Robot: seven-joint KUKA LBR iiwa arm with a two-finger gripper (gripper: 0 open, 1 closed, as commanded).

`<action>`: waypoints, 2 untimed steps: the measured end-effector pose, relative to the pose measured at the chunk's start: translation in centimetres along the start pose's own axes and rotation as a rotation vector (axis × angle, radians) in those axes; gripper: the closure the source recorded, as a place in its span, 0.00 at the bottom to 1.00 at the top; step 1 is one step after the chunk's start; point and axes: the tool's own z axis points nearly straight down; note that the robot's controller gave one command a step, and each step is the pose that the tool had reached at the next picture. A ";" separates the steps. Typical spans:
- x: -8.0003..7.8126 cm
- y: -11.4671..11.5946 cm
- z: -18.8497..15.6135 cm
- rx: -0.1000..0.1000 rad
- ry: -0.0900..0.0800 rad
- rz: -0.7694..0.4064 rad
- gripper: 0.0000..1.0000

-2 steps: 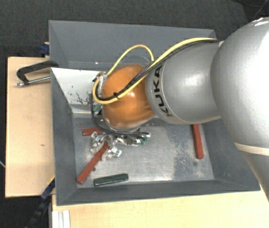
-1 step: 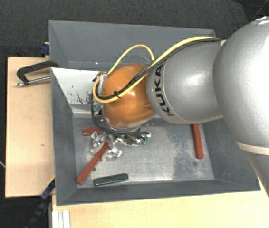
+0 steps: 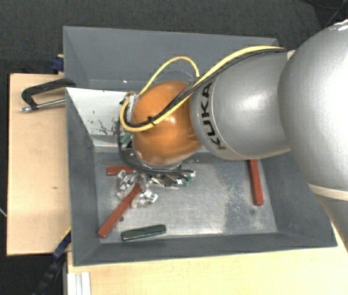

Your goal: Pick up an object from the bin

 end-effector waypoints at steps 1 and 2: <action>0.0 0.1 -0.6 -0.003 0.003 0.000 1.00; 0.0 0.1 -1.8 -0.003 0.002 0.000 1.00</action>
Offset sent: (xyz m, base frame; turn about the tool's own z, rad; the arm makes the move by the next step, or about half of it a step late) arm 0.0000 -0.0001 0.0399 0.0000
